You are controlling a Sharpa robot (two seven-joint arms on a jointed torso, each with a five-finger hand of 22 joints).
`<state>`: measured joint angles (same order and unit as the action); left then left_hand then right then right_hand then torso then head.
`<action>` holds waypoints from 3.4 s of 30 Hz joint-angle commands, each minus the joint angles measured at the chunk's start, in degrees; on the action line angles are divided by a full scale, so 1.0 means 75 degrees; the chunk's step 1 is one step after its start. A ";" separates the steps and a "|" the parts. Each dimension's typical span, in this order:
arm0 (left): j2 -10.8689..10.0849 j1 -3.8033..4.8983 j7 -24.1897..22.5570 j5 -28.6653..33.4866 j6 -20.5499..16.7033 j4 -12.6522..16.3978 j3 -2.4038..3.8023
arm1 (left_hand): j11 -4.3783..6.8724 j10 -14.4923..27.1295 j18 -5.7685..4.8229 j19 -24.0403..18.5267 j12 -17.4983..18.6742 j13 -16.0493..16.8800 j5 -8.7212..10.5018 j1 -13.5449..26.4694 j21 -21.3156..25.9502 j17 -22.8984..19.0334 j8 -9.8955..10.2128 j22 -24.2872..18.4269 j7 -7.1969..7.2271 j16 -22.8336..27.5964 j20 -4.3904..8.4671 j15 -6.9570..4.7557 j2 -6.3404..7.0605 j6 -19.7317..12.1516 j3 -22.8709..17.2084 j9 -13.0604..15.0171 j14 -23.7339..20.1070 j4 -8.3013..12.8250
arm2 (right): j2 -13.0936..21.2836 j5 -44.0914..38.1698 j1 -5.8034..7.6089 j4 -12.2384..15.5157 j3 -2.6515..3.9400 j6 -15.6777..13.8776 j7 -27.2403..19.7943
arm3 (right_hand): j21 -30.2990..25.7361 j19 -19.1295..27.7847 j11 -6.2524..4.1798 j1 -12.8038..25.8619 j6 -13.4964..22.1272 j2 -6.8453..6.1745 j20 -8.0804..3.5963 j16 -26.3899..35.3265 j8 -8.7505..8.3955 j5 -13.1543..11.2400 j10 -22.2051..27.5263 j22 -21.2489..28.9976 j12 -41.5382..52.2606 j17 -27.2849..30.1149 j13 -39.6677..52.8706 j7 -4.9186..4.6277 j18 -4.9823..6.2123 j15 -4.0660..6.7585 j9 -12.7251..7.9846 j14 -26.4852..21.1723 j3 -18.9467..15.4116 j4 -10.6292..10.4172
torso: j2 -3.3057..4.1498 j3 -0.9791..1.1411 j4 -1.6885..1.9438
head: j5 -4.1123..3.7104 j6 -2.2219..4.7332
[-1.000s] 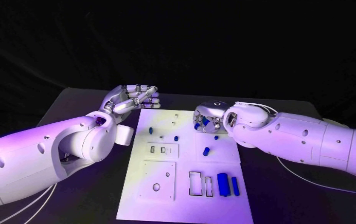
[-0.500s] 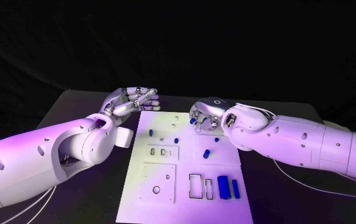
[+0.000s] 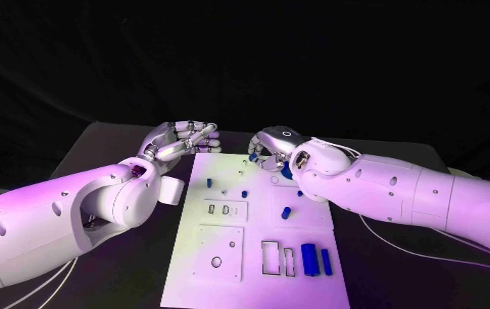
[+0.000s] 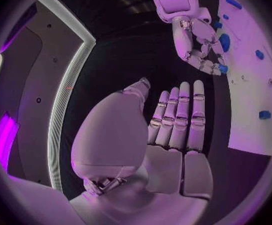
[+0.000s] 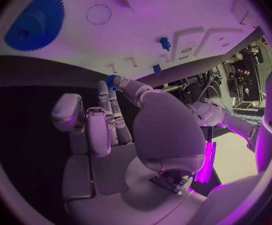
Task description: Assemble the parts on the task board
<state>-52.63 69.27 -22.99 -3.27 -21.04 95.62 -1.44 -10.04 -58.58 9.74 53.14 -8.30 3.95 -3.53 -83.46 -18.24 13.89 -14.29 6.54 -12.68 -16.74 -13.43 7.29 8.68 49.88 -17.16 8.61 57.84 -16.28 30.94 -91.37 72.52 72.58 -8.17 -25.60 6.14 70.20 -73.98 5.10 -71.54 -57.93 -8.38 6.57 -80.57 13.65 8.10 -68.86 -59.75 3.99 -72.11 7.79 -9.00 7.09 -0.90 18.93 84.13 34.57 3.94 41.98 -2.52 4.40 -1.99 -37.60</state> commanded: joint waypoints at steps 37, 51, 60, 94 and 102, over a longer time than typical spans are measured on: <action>0.0018 0.0150 -0.0024 -0.0001 0.0145 0.0079 0.0008 | -0.0035 -0.0011 0.0101 0.0028 0.0054 0.0002 0.0039 0.0039 0.0000 0.0019 0.0025 -0.0017 -0.0134 0.0009 -0.0012 0.0033 -0.0002 -0.0065 0.0031 -0.0005 -0.0054 -0.0006 | -0.0584 0.0383 -0.0130 -0.0698 -0.0033 0.0433 -0.0276 | 0.0006 0.0058 0.0046 0.0134 0.0081 -0.0024 0.0006 -0.0045 -0.0007 -0.0077 0.0103 0.0042 -0.0066 0.0018 -0.0042 -0.0036 -0.0122 0.0018 0.0044 0.0354 0.0102 -0.0059 | 0.0092 -0.0053 0.0067 | 0.0111 -0.0037; 0.0005 0.0162 -0.0001 -0.0001 0.0152 0.0062 0.0008 | -0.0037 -0.0012 0.0101 0.0025 0.0063 0.0003 0.0041 0.0045 0.0005 0.0035 0.0025 -0.0025 -0.0135 0.0014 -0.0014 0.0034 -0.0003 -0.0068 0.0038 -0.0005 -0.0066 -0.0006 | -0.0584 0.0380 -0.0134 -0.0763 -0.0038 0.0329 -0.0243 | -0.1907 0.1663 0.0422 0.0195 0.2075 -0.0370 0.0322 0.0983 -0.1107 -0.0481 0.2363 0.2375 0.0086 0.1828 -0.0526 -0.0174 0.0343 -0.0305 -0.0281 -0.0316 -0.0782 -0.0182 | 0.0090 -0.0055 0.0056 | 0.0112 -0.0014; -0.0015 0.0164 0.0010 0.0019 0.0166 0.0021 0.0008 | -0.0037 -0.0012 0.0101 0.0025 0.0063 0.0003 0.0041 0.0045 0.0005 0.0035 0.0025 -0.0025 -0.0135 0.0014 -0.0014 0.0034 -0.0003 -0.0068 0.0038 -0.0005 -0.0066 -0.0006 | 0.0174 0.0724 -0.0100 -0.0036 -0.0016 -0.0100 -0.0218 | -0.1437 0.1012 0.0331 -0.0008 0.1358 -0.0181 0.0243 0.0619 -0.0735 -0.0265 0.1885 0.1647 0.0689 0.1392 -0.0462 -0.0294 0.0202 -0.0220 -0.0079 -0.0038 -0.1174 -0.0218 | 0.0068 -0.0045 0.0020 | 0.0091 0.0027; -0.0091 0.0159 0.0029 0.0046 0.0260 -0.0074 0.0005 | -0.0039 -0.0008 0.0100 0.0022 0.0073 0.0004 0.0040 0.0044 0.0010 0.0047 0.0028 -0.0032 -0.0136 0.0019 -0.0016 0.0037 -0.0005 -0.0075 0.0041 -0.0007 -0.0077 -0.0003 | 0.1870 0.1945 0.0006 0.0670 0.0064 0.1400 -0.0035 | 0.1158 -0.0817 0.0019 -0.0157 0.1728 -0.0356 0.0053 -0.0984 0.0430 0.0654 0.0277 -0.2009 0.8747 -0.1530 0.6795 -0.0141 -0.0448 -0.0008 0.0275 0.0609 -0.2586 -0.1194 | -0.0007 -0.0013 -0.0088 | 0.0055 -0.0039; -0.0106 0.0160 0.0034 0.0046 0.0260 -0.0065 0.0005 | -0.0039 -0.0008 0.0100 0.0022 0.0073 0.0004 0.0040 0.0044 0.0010 0.0047 0.0028 -0.0032 -0.0136 0.0019 -0.0016 0.0037 -0.0005 -0.0075 0.0041 -0.0007 -0.0077 -0.0003 | 0.1764 0.1851 -0.0069 0.0541 0.0049 0.1499 -0.0007 | 0.1190 -0.0841 0.0024 -0.0176 0.1732 -0.0339 0.0060 -0.1008 0.0467 0.0659 0.0205 -0.2056 0.8865 -0.1591 0.6945 -0.0143 -0.0457 -0.0014 0.0280 0.0621 -0.2601 -0.1222 | -0.0020 -0.0012 -0.0107 | 0.0074 -0.0078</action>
<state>-53.44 70.39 -22.47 -3.15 -20.17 95.01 -1.45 -10.04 -58.58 9.74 53.14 -8.13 3.95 -3.52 -83.46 -18.24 14.15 -14.29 6.36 -12.80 -16.74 -13.43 7.49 8.68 49.77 -17.16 8.62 57.64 -16.28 44.33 -76.44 72.10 76.76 -7.78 -16.19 5.59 78.87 -79.82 5.39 -72.33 -45.33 -10.80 7.07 -87.81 16.86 12.76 -66.94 -74.95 70.16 -74.96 59.87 -9.93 4.84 -0.73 20.95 83.92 15.17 -5.14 41.89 -2.64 3.72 -1.58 -38.12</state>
